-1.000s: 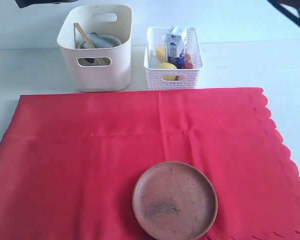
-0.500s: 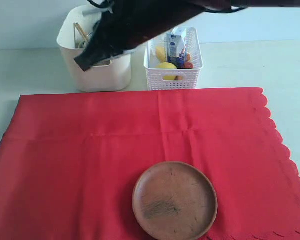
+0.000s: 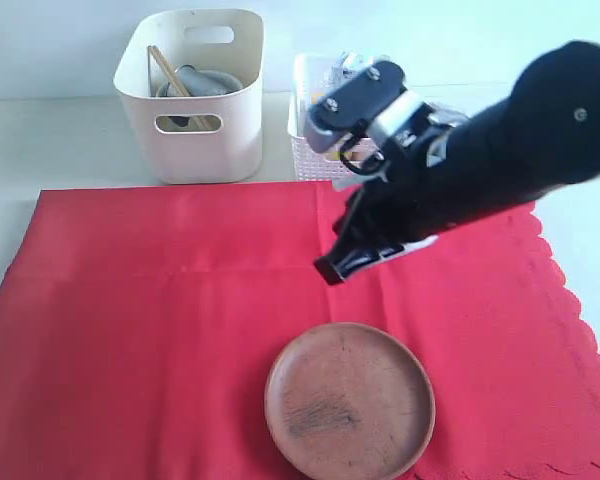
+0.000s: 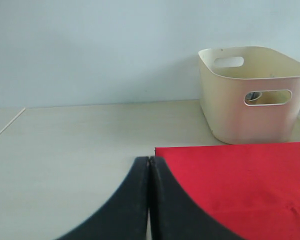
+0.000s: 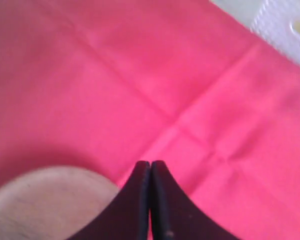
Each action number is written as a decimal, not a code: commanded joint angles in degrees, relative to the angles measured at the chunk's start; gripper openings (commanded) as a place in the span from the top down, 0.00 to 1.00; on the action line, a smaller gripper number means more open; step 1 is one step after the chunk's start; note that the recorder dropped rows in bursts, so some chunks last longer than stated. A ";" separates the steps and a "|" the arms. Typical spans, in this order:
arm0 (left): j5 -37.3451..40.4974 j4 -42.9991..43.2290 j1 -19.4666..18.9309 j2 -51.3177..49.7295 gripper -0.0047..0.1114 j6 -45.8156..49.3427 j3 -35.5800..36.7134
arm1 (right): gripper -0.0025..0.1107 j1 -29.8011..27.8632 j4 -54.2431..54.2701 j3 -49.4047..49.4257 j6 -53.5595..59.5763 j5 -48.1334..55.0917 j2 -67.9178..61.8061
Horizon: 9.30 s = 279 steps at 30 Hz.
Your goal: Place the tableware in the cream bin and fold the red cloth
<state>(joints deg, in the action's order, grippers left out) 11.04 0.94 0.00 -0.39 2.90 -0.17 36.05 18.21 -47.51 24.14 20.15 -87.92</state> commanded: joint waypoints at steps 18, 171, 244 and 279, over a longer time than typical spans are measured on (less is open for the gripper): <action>0.00 -0.31 0.00 0.39 0.95 -0.04 0.17 | 0.57 -3.68 -0.04 8.86 -10.61 0.37 -8.06; 0.00 -0.31 0.00 0.39 0.95 -0.04 0.17 | 0.66 -5.39 35.65 -54.21 2.75 -23.35 -39.20; 0.00 -0.31 0.00 0.39 0.95 -0.04 0.17 | 0.98 -5.59 25.65 -16.09 7.73 -39.20 -14.14; 0.00 -0.31 0.00 0.39 0.95 -0.04 0.17 | 0.98 -5.59 24.87 -15.94 9.11 -39.22 -14.00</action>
<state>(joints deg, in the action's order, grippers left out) 11.13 0.94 0.00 -0.39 2.90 -0.17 30.88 43.59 -63.80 32.44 -18.31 -102.66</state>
